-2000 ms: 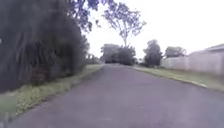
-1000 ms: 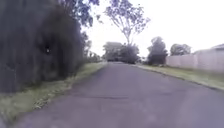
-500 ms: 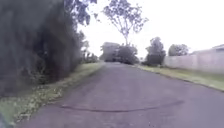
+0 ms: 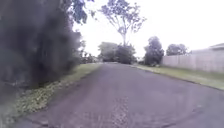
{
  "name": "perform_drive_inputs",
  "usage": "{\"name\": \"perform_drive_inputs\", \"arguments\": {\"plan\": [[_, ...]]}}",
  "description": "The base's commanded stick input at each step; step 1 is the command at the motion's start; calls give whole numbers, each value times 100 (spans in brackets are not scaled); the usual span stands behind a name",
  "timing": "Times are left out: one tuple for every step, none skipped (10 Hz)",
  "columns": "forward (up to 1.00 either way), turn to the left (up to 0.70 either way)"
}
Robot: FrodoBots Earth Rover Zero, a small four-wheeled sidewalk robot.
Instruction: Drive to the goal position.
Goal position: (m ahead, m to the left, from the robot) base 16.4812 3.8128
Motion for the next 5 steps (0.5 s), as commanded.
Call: {"name": "perform_drive_inputs", "arguments": {"plan": [[85,0],[85,0],[85,0],[85,0],[85,0]]}}
